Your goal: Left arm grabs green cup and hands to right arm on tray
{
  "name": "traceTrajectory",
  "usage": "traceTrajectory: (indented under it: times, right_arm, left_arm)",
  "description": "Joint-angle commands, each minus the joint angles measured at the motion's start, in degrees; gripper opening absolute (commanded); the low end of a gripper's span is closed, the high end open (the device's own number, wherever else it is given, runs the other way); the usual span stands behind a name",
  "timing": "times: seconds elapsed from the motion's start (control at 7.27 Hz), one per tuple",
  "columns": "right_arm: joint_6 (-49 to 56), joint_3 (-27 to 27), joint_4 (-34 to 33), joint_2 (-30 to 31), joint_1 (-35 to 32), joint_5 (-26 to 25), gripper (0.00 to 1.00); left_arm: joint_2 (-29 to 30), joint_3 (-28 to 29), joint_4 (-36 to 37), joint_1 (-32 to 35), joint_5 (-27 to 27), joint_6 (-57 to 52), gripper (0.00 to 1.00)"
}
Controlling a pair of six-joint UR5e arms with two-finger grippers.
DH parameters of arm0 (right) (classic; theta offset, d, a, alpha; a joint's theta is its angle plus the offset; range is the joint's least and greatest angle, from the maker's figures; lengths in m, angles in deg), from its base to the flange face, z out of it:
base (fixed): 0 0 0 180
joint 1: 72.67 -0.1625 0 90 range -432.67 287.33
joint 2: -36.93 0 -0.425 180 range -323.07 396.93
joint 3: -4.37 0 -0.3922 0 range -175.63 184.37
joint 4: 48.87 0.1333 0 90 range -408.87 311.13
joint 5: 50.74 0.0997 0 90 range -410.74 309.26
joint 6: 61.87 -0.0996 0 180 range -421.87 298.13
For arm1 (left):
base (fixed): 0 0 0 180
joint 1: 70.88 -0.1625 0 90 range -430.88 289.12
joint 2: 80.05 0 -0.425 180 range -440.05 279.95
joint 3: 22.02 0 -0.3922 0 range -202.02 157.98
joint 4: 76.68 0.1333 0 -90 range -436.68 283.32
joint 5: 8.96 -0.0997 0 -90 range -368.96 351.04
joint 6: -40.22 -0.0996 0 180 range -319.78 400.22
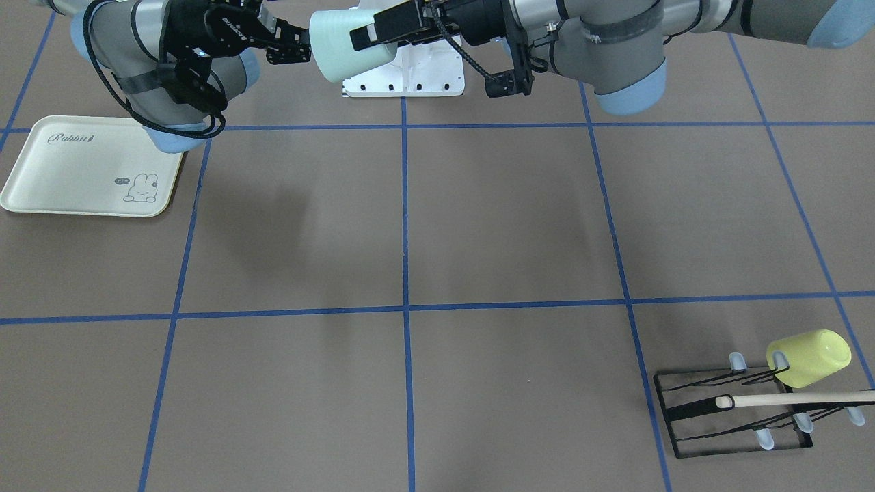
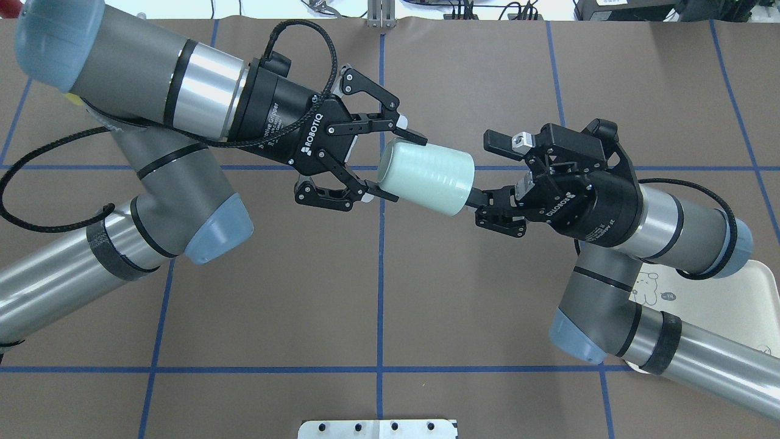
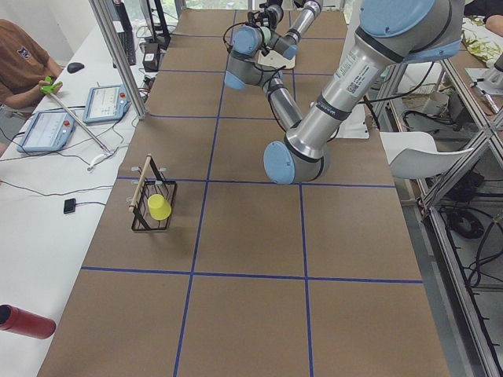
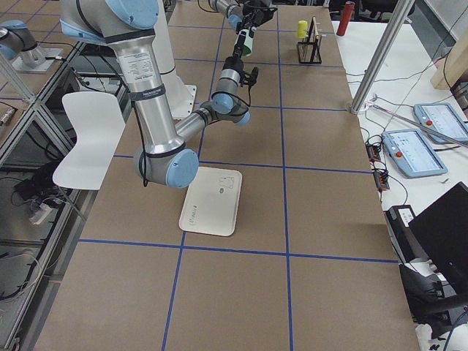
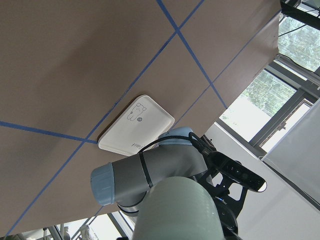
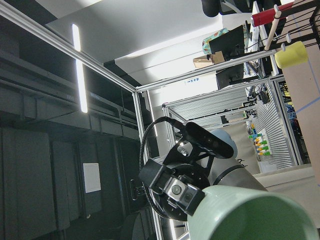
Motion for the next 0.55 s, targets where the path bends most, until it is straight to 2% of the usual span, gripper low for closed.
traceTrajectory:
  times: [0.0, 0.14, 0.28, 0.41]
  right_arm:
    - [0.0, -0.3, 2.2, 0.3, 1.0, -0.1, 0.26]
    - [0.0, -0.3, 2.5, 0.3, 0.9, -0.1, 0.11]
    - [0.0, -0.3, 2.5, 0.3, 0.9, -0.1, 0.03]
    - [0.1, -0.2, 2.6, 0.3, 0.9, -0.1, 0.00]
  left_arm:
    - [0.0, -0.1, 0.0, -0.2, 0.0, 0.0, 0.00]
    - [0.0, -0.1, -0.1, -0.3, 0.1, 0.0, 0.00]
    - [0.0, -0.8, 0.0, -1.3, 0.0, 0.0, 0.00]
    - [0.0, -1.1, 0.0, -1.5, -0.1, -0.3, 0.16]
